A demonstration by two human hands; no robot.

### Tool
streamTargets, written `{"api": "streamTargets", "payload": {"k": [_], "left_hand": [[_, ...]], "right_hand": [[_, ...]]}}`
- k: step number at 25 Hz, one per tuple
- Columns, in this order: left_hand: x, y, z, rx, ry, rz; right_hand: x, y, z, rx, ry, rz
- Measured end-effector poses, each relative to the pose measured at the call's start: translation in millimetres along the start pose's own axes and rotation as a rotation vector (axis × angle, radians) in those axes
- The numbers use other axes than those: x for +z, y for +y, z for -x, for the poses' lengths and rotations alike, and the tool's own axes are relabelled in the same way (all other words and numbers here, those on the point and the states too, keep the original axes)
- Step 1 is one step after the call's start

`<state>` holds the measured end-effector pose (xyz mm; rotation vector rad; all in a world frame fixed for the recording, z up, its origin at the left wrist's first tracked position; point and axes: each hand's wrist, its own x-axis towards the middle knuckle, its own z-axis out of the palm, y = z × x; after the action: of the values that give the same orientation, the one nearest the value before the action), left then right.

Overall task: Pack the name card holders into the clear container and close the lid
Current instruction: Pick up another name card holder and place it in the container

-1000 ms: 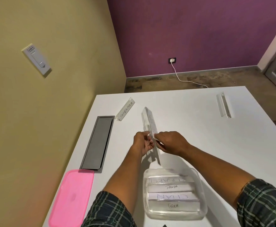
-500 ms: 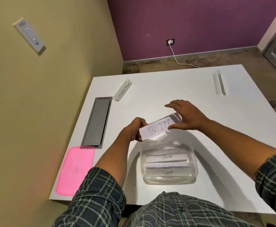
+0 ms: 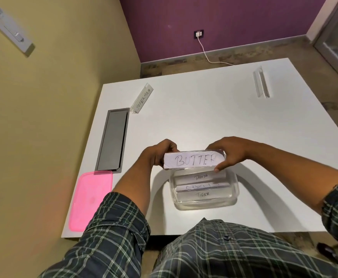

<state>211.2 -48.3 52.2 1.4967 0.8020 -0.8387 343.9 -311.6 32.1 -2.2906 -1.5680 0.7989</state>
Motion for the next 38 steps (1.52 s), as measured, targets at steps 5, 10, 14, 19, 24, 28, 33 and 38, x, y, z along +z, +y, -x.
{"api": "streamTargets", "payload": {"k": [5, 10, 14, 19, 24, 28, 33, 38], "left_hand": [[5, -3, -6, 0.135, 0.091, -0.159], [12, 1, -13, 0.238, 0.101, -0.583], [18, 5, -17, 0.280, 0.173, -0.629], [28, 2, -16, 0.191, 0.136, -1.054], [37, -19, -22, 0.213, 0.261, -1.297], [42, -33, -28, 0.301, 0.370, -1.397], [41, -36, -31, 0.305, 0.384, -1.419], [45, -37, -34, 0.337, 0.401, -1.457]], "right_hand": [[5, 8, 9, -0.045, 0.069, 0.041], [12, 18, 23, -0.112, 0.094, 0.229], [24, 14, 26, -0.191, 0.071, 0.431], [42, 5, 19, -0.244, 0.071, 0.608], [54, -2, 8, -0.152, 0.015, 0.727], [62, -4, 1, -0.069, -0.038, 0.726], [75, -1, -3, -0.015, -0.096, 0.737], [74, 0, -5, 0.001, -0.153, 0.734]]}}
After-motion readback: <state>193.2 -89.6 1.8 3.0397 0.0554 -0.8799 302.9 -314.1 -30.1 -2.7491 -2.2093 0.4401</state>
